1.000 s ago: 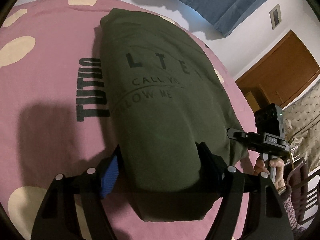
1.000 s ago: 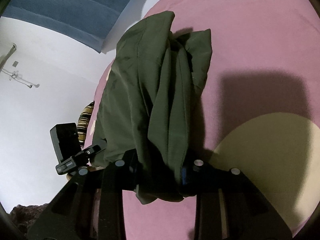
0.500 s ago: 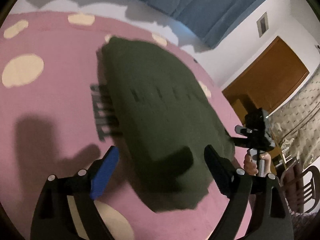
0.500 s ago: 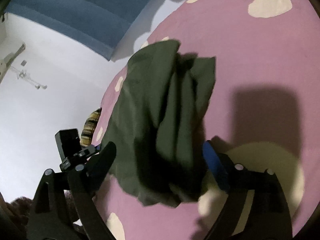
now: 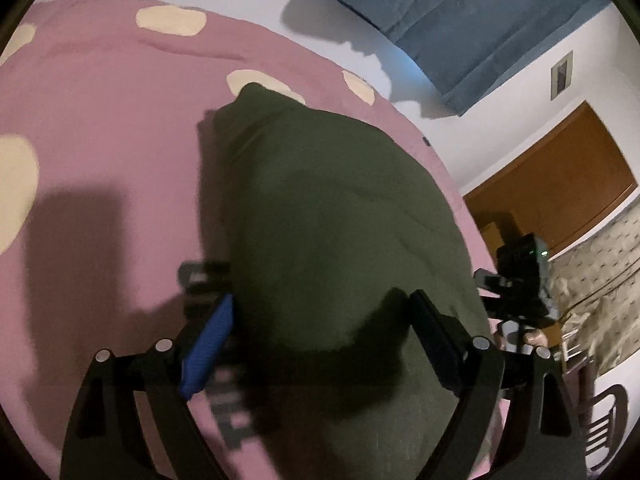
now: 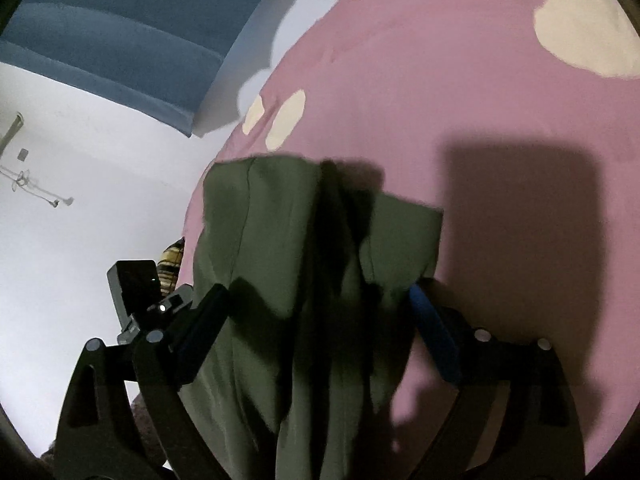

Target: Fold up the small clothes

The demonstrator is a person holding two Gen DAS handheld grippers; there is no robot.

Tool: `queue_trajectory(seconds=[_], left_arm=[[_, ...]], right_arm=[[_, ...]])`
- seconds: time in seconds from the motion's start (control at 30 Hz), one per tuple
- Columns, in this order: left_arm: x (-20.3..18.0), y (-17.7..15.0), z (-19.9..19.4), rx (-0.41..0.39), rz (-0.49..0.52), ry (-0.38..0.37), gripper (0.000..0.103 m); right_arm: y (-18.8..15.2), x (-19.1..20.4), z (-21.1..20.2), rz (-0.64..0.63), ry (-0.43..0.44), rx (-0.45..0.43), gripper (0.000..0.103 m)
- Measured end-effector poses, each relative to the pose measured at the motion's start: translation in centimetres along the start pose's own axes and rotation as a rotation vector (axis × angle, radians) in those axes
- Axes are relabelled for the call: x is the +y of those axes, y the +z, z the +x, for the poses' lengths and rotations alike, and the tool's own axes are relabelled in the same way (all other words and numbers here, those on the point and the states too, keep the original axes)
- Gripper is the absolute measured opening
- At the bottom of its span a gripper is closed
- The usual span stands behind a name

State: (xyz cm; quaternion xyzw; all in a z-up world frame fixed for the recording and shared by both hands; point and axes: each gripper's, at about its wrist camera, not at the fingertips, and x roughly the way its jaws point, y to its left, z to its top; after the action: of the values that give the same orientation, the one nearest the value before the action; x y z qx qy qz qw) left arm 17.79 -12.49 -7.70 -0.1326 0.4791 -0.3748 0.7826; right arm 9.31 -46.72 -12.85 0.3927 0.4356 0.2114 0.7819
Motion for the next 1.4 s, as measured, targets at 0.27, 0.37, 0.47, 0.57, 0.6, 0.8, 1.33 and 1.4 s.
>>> queue_trajectory(seconds=[0.27,0.37,0.47,0.57,0.6,0.8,1.33,1.4], left_arm=[[-0.8,0.5,1.9,0.018,0.051,0.113,0.084],[-1.3,0.6,2.4,0.015,0.085,0.157,0.083],[-1.5,0.6,2.7,0.019,0.101,0.188,0.082],[-1.5,0.6,2.6,0.017,0.103,0.198,0.082],[-1.5,0.6,2.5,0.017,0.103,0.198,0.082],[-1.5,0.6,2.5,0.017,0.104,0.2,0.082],[-0.2,0.6,0.7,0.028,0.018,0.106,0.083],[0.1,-0.1,-0.5,0.023,0.004,0.081,0.086]], right_arm=[[0.6,-0.2,1.0,-0.018,-0.05,0.022,0.048],[0.7,-0.4,1.1,-0.019,-0.051,0.026,0.03],[0.5,-0.8,1.0,-0.005,-0.043,0.015,0.026],[0.5,-0.9,1.2,0.004,-0.032,0.006,0.025],[0.5,-0.8,1.3,0.009,-0.027,0.004,0.025],[0.6,-0.5,1.5,0.013,-0.029,-0.01,0.025],[-0.3,-0.9,-0.5,0.049,-0.01,-0.015,0.064],[-1.2,-0.6,-1.6,0.034,-0.032,-0.008,0.07]])
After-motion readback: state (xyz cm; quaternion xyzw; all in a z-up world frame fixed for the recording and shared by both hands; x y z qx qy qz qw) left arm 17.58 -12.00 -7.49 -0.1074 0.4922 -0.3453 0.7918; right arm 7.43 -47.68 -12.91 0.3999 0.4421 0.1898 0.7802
